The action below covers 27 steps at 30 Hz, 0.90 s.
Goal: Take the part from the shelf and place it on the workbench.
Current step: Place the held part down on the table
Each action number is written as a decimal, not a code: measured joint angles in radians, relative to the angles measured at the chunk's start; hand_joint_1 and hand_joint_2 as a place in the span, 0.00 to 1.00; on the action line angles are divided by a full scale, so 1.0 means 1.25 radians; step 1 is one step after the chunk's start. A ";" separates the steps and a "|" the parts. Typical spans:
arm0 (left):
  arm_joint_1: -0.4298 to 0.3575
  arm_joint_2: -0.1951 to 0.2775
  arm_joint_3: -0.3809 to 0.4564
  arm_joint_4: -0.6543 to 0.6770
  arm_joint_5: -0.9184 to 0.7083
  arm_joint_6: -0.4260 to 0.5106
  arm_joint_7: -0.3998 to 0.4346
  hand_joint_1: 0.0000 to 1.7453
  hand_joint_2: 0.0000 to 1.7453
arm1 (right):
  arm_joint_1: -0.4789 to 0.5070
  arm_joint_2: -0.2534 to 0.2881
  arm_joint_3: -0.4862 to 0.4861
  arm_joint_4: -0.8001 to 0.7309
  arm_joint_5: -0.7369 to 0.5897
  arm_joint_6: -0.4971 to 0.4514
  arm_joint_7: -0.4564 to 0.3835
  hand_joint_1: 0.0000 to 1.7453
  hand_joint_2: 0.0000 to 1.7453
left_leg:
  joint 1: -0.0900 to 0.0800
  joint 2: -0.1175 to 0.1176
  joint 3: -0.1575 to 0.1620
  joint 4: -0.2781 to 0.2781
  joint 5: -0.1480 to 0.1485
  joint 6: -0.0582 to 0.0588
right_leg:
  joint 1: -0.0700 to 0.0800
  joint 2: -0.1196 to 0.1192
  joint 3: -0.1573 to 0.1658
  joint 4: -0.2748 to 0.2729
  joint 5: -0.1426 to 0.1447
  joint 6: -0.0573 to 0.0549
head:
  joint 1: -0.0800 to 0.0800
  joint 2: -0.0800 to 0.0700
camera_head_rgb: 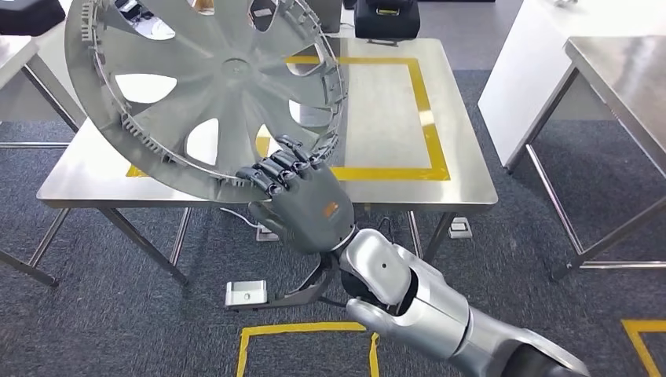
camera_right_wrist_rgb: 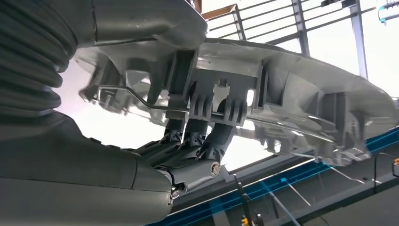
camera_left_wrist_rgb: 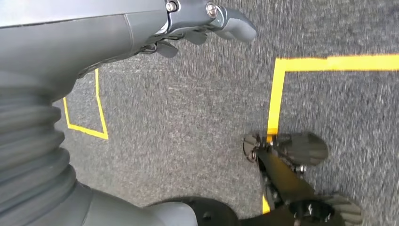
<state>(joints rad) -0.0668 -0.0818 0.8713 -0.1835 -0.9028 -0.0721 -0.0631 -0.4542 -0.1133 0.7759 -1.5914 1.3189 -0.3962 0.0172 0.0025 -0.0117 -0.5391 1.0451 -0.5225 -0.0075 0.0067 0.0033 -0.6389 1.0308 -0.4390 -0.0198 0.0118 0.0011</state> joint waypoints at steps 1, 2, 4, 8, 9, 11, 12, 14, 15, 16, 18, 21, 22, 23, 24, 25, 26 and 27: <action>0.000 0.000 0.000 0.000 0.000 0.000 0.000 0.00 1.00 | 0.000 0.001 0.000 0.000 0.000 0.001 0.001 1.00 1.00 | 0.000 0.001 -0.002 0.015 0.000 -0.004 | -0.002 0.000 0.009 -0.003 -0.001 -0.004 | -0.001 0.000; -0.001 0.000 0.000 0.000 0.000 0.000 0.000 0.00 1.00 | 0.000 0.001 0.000 0.000 -0.001 0.001 0.001 1.00 1.00 | 0.000 0.002 -0.015 0.041 -0.005 -0.007 | -0.004 0.000 0.018 -0.005 -0.004 -0.009 | -0.002 0.000; -0.003 -0.001 0.000 0.000 -0.001 0.000 0.000 0.00 1.00 | -0.001 0.002 0.000 0.001 -0.001 0.004 0.002 1.00 1.00 | 0.003 0.003 -0.069 0.130 -0.033 -0.014 | -0.006 -0.001 0.030 -0.007 -0.013 -0.016 | -0.005 0.000; 0.001 -0.001 0.000 0.000 -0.002 0.000 0.002 0.00 1.00 | 0.000 0.002 0.000 0.001 0.000 0.007 0.002 1.00 1.00 | 0.007 0.004 -0.142 0.191 -0.045 -0.023 | -0.009 0.003 0.055 -0.006 -0.036 -0.013 | -0.006 0.000; 0.001 0.000 0.000 0.000 -0.003 0.000 0.002 0.00 1.00 | 0.000 0.002 0.000 0.001 0.000 0.008 0.002 1.00 1.00 | 0.008 0.004 -0.130 0.146 -0.011 -0.023 | -0.011 0.004 0.065 -0.005 -0.043 -0.010 | -0.006 0.000; 0.002 0.001 0.000 0.001 -0.004 0.000 0.002 0.00 1.00 | 0.000 0.002 0.000 0.001 -0.001 0.012 0.003 1.00 1.00 | 0.009 0.005 -0.101 0.043 0.052 -0.021 | -0.012 0.004 0.079 -0.003 -0.058 -0.002 | -0.007 0.000; 0.001 0.001 0.000 0.001 -0.005 0.000 0.002 0.00 1.00 | 0.000 0.002 0.000 0.001 -0.001 0.013 0.003 1.00 1.00 | 0.008 0.006 -0.091 0.012 0.067 -0.017 | -0.011 0.004 0.082 -0.003 -0.065 0.003 | -0.008 0.000; 0.002 0.001 0.000 0.001 -0.008 0.000 0.002 0.00 1.00 | 0.000 0.002 0.000 0.002 0.000 0.014 0.004 1.00 1.00 | 0.006 0.006 -0.085 -0.002 0.064 -0.003 | -0.009 0.005 0.086 0.000 -0.070 0.014 | -0.010 0.000; 0.002 0.001 0.000 0.001 -0.009 0.000 0.002 0.00 1.00 | 0.000 0.002 -0.001 0.002 0.000 0.014 0.004 1.00 1.00 | 0.007 0.005 -0.080 -0.003 0.066 0.003 | -0.009 0.005 0.087 0.001 -0.071 0.019 | -0.009 0.000; 0.003 0.001 0.000 0.001 -0.010 0.000 0.002 0.00 1.00 | 0.000 0.002 -0.001 0.002 0.000 0.014 0.005 1.00 1.00 | 0.007 0.004 -0.075 -0.005 0.065 0.009 | -0.010 0.004 0.085 0.011 -0.072 0.022 | -0.009 0.000; 0.002 0.001 0.000 0.001 -0.011 0.000 0.001 0.00 1.00 | 0.000 0.002 -0.002 0.004 -0.001 0.015 0.007 1.00 1.00 | 0.008 0.004 -0.064 -0.007 0.059 0.019 | -0.012 0.002 0.055 0.067 -0.089 0.028 | -0.006 0.000; 0.001 0.002 0.000 0.001 -0.014 0.000 -0.001 0.00 1.00 | 0.000 0.001 -0.003 0.012 -0.005 0.016 0.009 1.00 1.00 | 0.004 0.004 -0.054 -0.007 0.046 0.025 | -0.012 0.002 -0.040 0.206 -0.140 0.033 | -0.004 0.000; 0.001 0.002 0.000 0.001 -0.014 0.000 -0.001 0.00 1.00 | 0.000 0.001 -0.003 0.015 -0.008 0.018 0.010 1.00 1.00 | 0.003 0.004 -0.048 -0.007 0.041 0.025 | -0.012 0.002 -0.061 0.223 -0.141 0.032 | -0.004 0.000; 0.002 0.002 0.000 0.001 -0.015 0.000 -0.001 0.00 1.00 | 0.000 0.001 -0.004 0.018 -0.011 0.019 0.011 1.00 1.00 | 0.002 0.003 -0.041 -0.007 0.035 0.025 | -0.011 0.002 -0.068 0.212 -0.124 0.029 | -0.004 0.000; 0.002 0.002 0.000 0.001 -0.015 0.000 -0.001 0.00 1.00 | -0.001 0.001 -0.006 0.020 -0.015 0.022 0.011 1.00 1.00 | 0.001 0.002 -0.032 -0.007 0.028 0.024 | -0.010 0.002 -0.059 0.173 -0.091 0.025 | -0.004 0.000; 0.002 0.002 0.000 0.001 -0.015 0.000 -0.001 0.00 1.00 | -0.003 0.001 -0.008 0.024 -0.020 0.025 0.011 1.00 1.00 | 0.001 0.001 -0.025 -0.007 0.022 0.023 | -0.008 0.001 -0.043 0.117 -0.050 0.019 | -0.003 0.000; 0.002 0.001 0.000 0.001 -0.015 0.000 -0.001 0.00 1.00 | -0.006 0.001 -0.011 0.028 -0.026 0.028 0.010 1.00 1.00 | 0.000 0.000 -0.019 -0.007 0.016 0.021 | -0.005 0.000 -0.028 0.067 -0.024 0.012 | -0.004 0.000; 0.002 0.000 0.000 0.002 -0.015 0.000 -0.001 0.00 1.00 | -0.011 0.001 -0.014 0.034 -0.032 0.032 0.009 1.00 1.00 | 0.000 -0.001 -0.016 -0.007 0.012 0.017 | -0.001 0.000 -0.016 0.030 -0.011 0.008 | -0.004 0.000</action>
<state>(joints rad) -0.0648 -0.0824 0.8714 -0.1815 -0.9220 -0.0721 -0.0640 -0.4682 -0.1123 0.7590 -1.5492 1.2783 -0.3565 0.0281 0.0025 -0.0131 -0.5594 1.0360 -0.5076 0.0137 0.0053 0.0031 -0.6588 1.0682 -0.4526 -0.0101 0.0065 0.0011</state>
